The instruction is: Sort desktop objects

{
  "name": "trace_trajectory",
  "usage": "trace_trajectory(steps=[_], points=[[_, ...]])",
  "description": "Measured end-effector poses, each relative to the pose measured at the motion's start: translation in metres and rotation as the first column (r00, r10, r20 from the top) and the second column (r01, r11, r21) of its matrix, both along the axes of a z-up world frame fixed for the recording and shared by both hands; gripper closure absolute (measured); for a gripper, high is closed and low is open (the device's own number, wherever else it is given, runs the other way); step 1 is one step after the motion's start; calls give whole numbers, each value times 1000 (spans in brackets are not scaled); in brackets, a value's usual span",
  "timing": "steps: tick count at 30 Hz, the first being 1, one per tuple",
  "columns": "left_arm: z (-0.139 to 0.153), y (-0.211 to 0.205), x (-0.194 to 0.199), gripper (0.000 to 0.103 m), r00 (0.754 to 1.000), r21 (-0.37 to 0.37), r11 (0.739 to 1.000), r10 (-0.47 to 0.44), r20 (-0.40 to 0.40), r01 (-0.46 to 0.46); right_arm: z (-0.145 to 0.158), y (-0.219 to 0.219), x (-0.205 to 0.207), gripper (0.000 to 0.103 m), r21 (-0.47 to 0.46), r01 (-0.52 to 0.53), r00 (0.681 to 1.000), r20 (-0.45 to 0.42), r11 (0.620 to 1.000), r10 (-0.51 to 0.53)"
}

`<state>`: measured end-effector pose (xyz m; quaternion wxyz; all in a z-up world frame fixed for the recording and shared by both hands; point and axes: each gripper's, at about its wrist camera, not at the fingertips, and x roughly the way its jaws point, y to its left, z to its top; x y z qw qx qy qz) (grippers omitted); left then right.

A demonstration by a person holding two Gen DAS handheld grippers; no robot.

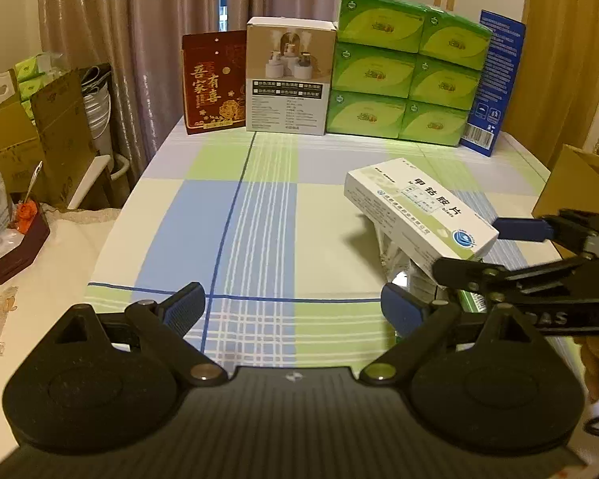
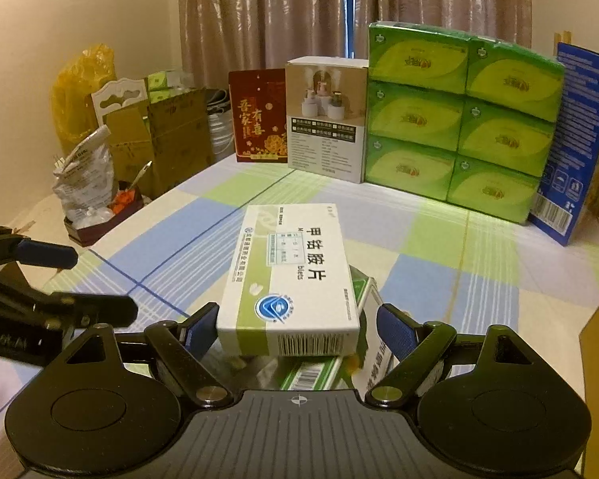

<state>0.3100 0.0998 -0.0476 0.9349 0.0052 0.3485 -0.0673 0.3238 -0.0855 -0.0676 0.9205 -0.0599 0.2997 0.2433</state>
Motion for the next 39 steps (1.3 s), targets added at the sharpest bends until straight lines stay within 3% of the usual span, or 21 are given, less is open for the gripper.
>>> trace_trajectory(steps=[2, 4, 15, 27, 33, 37, 39], points=[[-1, -1, 0, 10, 1000, 4, 1000, -3, 0, 3, -1, 1, 2, 24, -5, 2, 1000, 4, 1000, -2], [-1, 0, 1, 10, 1000, -5, 1000, 0, 0, 0, -1, 0, 2, 34, -11, 0, 1000, 2, 1000, 0], [-3, -16, 2, 11, 998, -50, 996, -69, -5, 68, 6, -38, -5, 35, -44, 119, 993, -9, 992, -120], [-23, -65, 23, 14, 976, -32, 976, -216, -35, 214, 10, -86, -21, 35, -65, 220, 972, -68, 973, -224], [-39, -85, 41, 31, 965, -34, 969, -249, -87, 247, 10, -93, -25, 35, -59, 237, 967, -79, 970, -242], [-49, -90, 49, 51, 962, -29, 970, -242, -128, 240, 9, -95, -27, 35, -61, 243, 965, -85, 968, -248], [-52, -90, 49, 53, 960, -28, 970, -241, -143, 240, 10, -95, -27, 35, -63, 246, 964, -83, 967, -251]])
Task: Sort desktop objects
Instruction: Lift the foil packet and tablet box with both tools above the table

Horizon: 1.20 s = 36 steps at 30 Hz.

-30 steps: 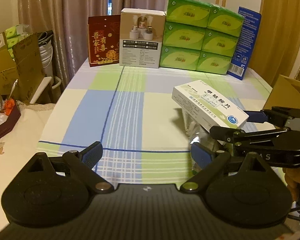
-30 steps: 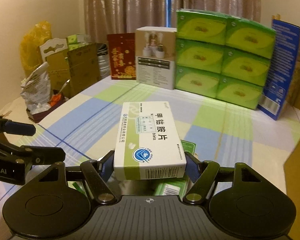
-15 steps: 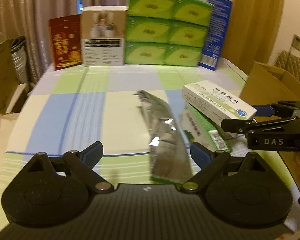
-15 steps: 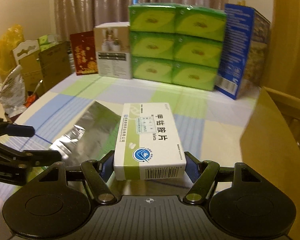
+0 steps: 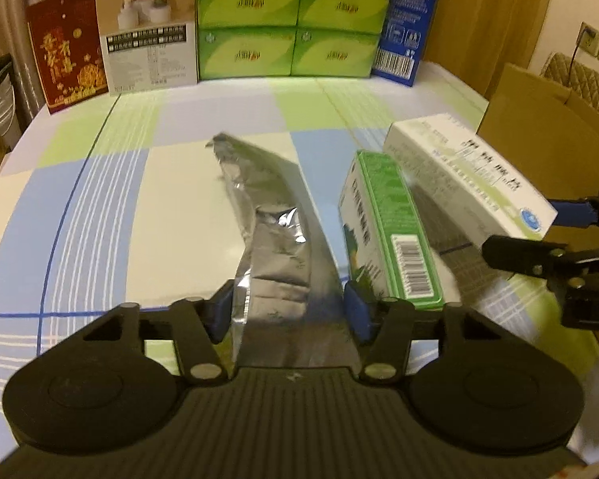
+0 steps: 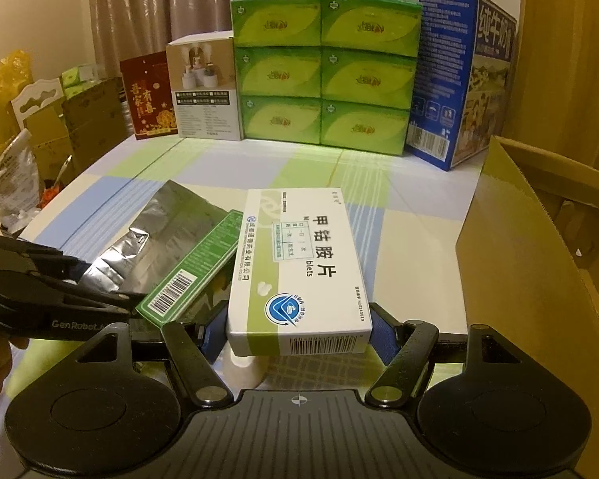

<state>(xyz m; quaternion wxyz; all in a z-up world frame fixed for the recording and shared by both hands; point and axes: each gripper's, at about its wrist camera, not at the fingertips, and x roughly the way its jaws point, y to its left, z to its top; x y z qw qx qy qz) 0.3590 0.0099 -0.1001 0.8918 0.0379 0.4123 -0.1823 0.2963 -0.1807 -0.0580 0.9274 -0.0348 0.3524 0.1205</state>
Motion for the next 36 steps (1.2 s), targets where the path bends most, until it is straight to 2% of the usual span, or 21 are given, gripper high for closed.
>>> trace_trajectory(steps=[5, 10, 16, 21, 24, 26, 28, 31, 36], points=[[2, 1, -4, 61, 1000, -1, 1000, 4, -10, -4, 2, -2, -10, 35, -3, 16, 1000, -4, 1000, -16], [6, 2, -25, 62, 999, 7, 1000, 9, -36, -9, -1, -4, -36, 35, -6, 20, 999, -30, 1000, -20], [13, 7, -72, 62, 998, 32, 999, -18, -62, 20, -4, -5, -84, 35, -26, 13, 999, -51, 1000, -15], [19, 14, -126, 62, 996, 28, 999, -39, -80, 41, -13, -2, -131, 35, -52, -18, 996, -86, 998, 13], [21, 14, -157, 62, 995, 25, 998, -51, -82, 53, -20, -1, -150, 35, -47, -50, 990, -138, 998, 43], [22, 15, -176, 61, 995, 17, 998, -55, -81, 57, -22, 0, -158, 27, -54, -66, 988, -146, 996, 57], [25, 15, -188, 53, 996, 17, 999, -46, -73, 47, -19, 1, -163, 22, -57, -71, 990, -125, 996, 63], [29, 18, -195, 48, 998, 3, 1000, -23, -56, 23, -19, -1, -160, 20, -51, -52, 992, -118, 997, 46], [30, 23, -180, 42, 997, -30, 999, 15, -73, -17, -21, -3, -151, 20, -41, -36, 992, -122, 998, 31]])
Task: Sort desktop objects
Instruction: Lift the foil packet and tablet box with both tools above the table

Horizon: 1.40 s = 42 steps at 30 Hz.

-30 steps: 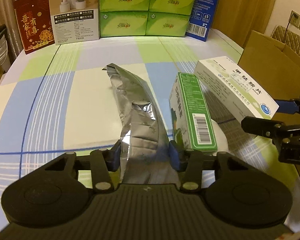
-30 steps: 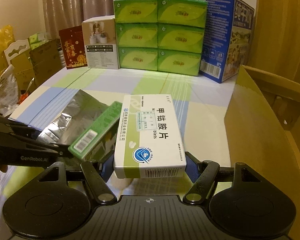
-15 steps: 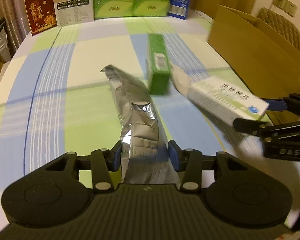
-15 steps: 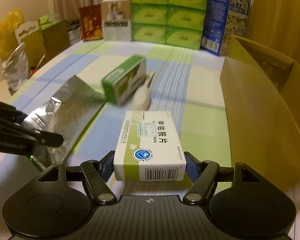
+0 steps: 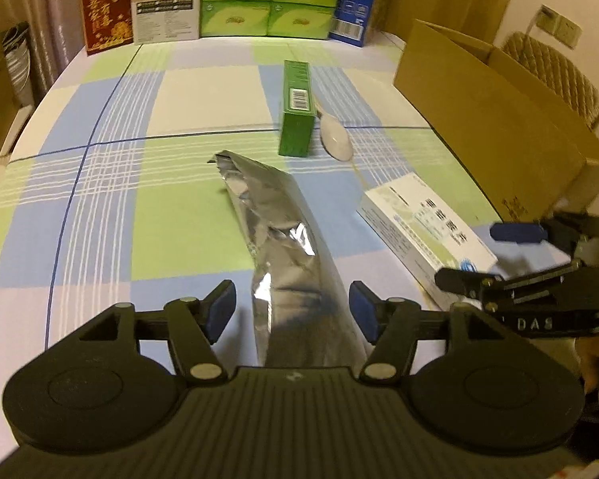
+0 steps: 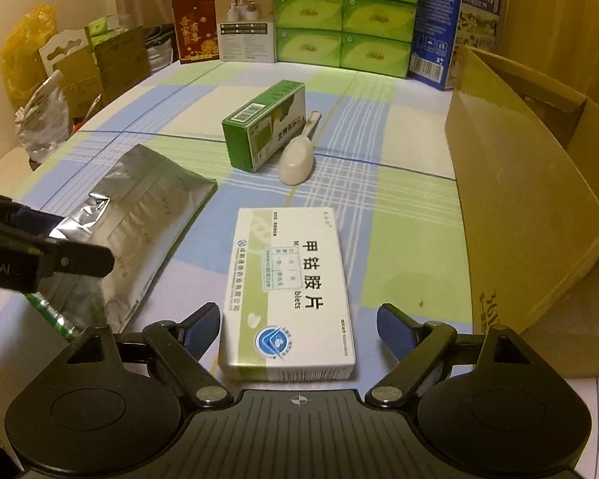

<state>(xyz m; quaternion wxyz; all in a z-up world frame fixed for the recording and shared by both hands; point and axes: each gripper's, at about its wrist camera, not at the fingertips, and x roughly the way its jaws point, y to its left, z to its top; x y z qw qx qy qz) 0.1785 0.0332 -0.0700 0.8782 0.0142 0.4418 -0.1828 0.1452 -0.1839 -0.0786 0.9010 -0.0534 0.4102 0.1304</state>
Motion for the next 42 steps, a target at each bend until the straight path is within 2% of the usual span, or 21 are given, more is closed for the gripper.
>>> trace_trajectory(steps=[4, 14, 18, 22, 24, 26, 29, 32, 36, 42], points=[[-2, -8, 19, 37, 999, -5, 1000, -14, -32, 14, -3, 2, 5, 20, -18, -15, 1000, 4, 1000, 15], [-19, -37, 45, 37, 994, 106, 992, -63, -94, 73, -14, 4, 22, 20, -21, -36, 999, -17, 999, 36], [-27, -40, 53, 39, 993, 140, 988, -54, -107, 69, -17, 4, 24, 20, -22, -37, 999, -22, 999, 37], [-27, -39, 56, 38, 992, 149, 986, -62, -107, 78, -18, 4, 27, 24, -12, -32, 999, -20, 999, 31], [-27, -41, 55, 40, 992, 158, 984, -68, -106, 84, -17, 5, 27, 29, -11, -32, 999, -15, 999, 31], [-26, -42, 53, 48, 991, 164, 981, -85, -105, 101, -17, 6, 28, 34, -12, -33, 999, -14, 999, 33], [-24, -42, 50, 57, 989, 173, 978, -99, -109, 117, -17, 4, 28, 34, -5, -27, 1000, -14, 1000, 27], [-23, -41, 49, 60, 988, 167, 978, -103, -113, 122, -16, 4, 28, 34, -2, -18, 1000, -13, 1000, 18], [-23, -41, 49, 60, 988, 170, 977, -108, -112, 126, -16, 3, 30, 34, 4, -12, 1000, -11, 1000, 12], [-25, -43, 50, 52, 990, 182, 977, -93, -103, 111, -18, 6, 32, 34, -10, -16, 1000, -6, 1000, 16]])
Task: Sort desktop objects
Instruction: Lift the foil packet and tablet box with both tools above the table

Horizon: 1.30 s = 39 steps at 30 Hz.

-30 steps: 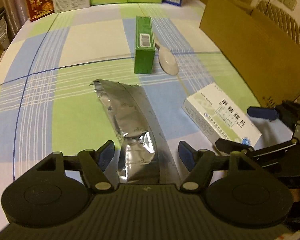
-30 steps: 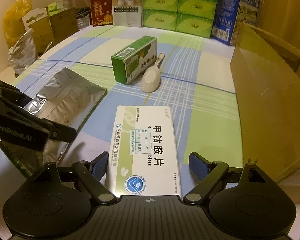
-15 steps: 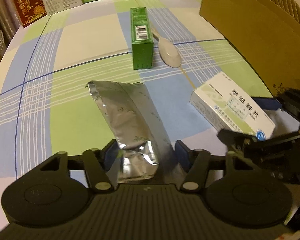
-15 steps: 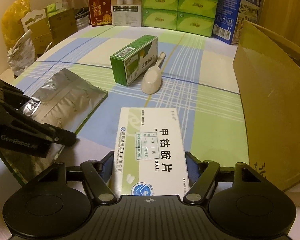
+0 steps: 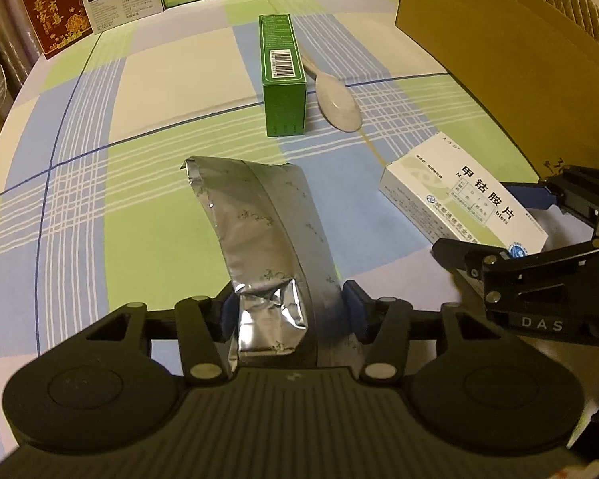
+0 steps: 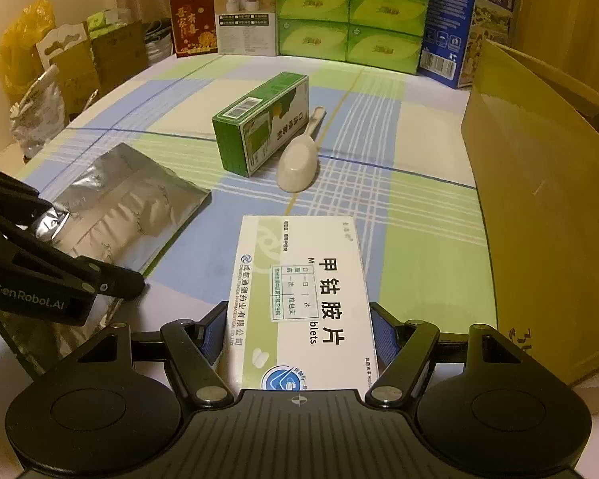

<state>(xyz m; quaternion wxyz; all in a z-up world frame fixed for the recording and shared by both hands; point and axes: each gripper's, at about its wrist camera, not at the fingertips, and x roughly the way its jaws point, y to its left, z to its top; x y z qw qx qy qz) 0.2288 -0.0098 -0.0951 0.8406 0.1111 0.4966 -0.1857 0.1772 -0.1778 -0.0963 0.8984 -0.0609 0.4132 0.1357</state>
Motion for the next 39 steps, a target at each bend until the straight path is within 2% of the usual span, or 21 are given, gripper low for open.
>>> trace_trajectory(steps=[3, 8, 23, 32, 39], points=[[-1, 0, 1, 49, 1000, 9, 1000, 3, 3, -3, -1, 1, 1, 34, 1, 2, 1000, 2, 1000, -2], [-1, 0, 1, 49, 1000, 6, 1000, 9, 5, -9, -1, 1, 3, 34, 4, 7, 1000, 3, 1000, -7], [3, 0, -1, 66, 999, -25, 999, 42, 22, -42, 3, 0, 0, 35, 26, 24, 1000, 16, 999, -25], [4, 1, -1, 67, 999, -41, 999, 37, 11, -37, 3, -1, 1, 35, 37, 31, 999, 10, 999, -32], [8, 11, -3, 68, 999, -90, 995, 51, -20, -53, 3, -1, 1, 35, 46, 35, 999, 8, 998, -35]])
